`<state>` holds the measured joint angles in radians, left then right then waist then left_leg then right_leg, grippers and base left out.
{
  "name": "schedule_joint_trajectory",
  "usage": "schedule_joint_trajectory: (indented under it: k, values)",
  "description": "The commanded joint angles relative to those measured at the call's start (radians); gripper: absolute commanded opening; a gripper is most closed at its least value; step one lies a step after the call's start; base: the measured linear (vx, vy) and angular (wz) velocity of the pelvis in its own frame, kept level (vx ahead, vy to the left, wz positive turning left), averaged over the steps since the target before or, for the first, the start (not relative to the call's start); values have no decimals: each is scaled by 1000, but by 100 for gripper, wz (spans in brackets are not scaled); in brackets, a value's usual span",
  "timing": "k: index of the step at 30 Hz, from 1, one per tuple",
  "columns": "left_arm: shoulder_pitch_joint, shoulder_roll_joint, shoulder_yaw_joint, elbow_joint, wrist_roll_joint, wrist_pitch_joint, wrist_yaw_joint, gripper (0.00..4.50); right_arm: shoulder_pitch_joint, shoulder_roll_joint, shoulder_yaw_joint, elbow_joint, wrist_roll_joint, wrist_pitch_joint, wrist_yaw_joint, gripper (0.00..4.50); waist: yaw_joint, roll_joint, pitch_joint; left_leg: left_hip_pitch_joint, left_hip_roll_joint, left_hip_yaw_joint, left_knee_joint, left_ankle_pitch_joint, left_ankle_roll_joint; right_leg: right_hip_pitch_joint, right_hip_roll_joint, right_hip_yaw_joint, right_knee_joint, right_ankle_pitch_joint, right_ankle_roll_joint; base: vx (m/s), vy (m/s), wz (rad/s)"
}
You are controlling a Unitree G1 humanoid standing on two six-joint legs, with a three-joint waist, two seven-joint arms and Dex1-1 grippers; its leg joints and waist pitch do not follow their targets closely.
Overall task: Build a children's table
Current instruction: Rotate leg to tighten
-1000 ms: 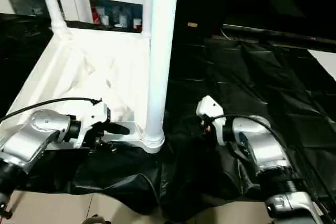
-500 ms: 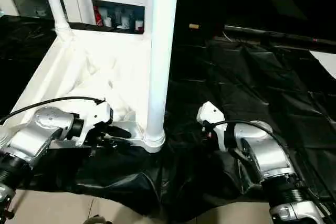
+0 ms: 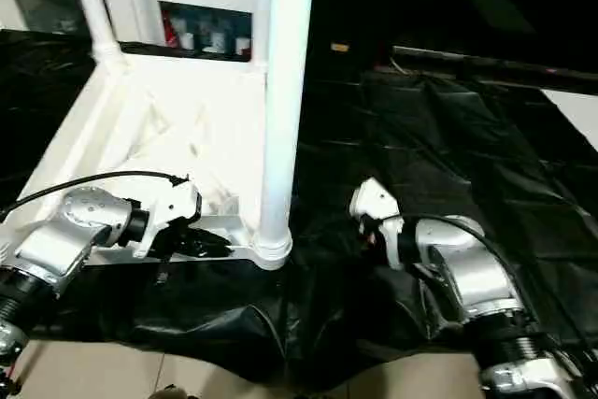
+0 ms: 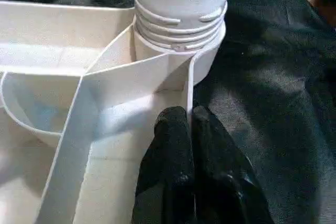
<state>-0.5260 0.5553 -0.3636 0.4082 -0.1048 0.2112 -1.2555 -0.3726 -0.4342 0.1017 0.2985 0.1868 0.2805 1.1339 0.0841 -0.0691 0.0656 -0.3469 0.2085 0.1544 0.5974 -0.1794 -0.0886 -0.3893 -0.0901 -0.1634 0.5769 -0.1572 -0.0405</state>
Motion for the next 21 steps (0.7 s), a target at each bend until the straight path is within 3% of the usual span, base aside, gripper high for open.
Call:
schedule_joint_trajectory:
  k: [1, 3, 12, 13, 17, 21]
  values:
    - [13, -17, 11, -34, -12, 82, 40, 0, -19, -6, -37, -2, 29, 3, 2, 422, 0, 22, -65, 12, 38, -19, -81, -394, -10, 47, -84, 51, -100, -544, -34, 0, 0, 0]
    - [13, -61, 36, -72, -37, 119, 95, 0, -9, -11, -29, -22, 40, 11, 27, 436, 4, 22, -64, 18, 39, -13, -80, -386, -8, 41, -84, 59, -94, -505, -66, 0, 0, 0]
    - [25, -142, 14, -200, 15, 181, 215, 0, -11, 42, 33, -2, -25, -76, -56, 444, 13, 17, -85, -11, 35, 0, -70, -145, 24, 61, -78, 84, -40, -198, -159, 0, 0, 0]
    - [28, -140, 9, -207, 20, 177, 217, 0, -17, 51, 32, 10, -31, -86, -70, 444, 13, 17, -83, -16, 30, 2, -69, -120, 30, 58, -74, 85, -37, -171, -164, 0, 0, 0]
    - [43, -111, -19, -220, 61, 125, 208, 0, -39, 78, 30, 48, -41, -106, -109, 444, 12, 24, -80, -11, 33, 3, -70, -133, 35, 57, -72, 85, -41, -201, -161, 0, 0, 0]
    - [45, -93, -19, -221, 67, 124, 197, 0, -55, 76, 65, 90, -87, -145, -135, 444, 9, 27, -76, -4, 32, 5, -73, -176, 18, 53, -70, 86, -45, -234, -157, 0, 0, 0]
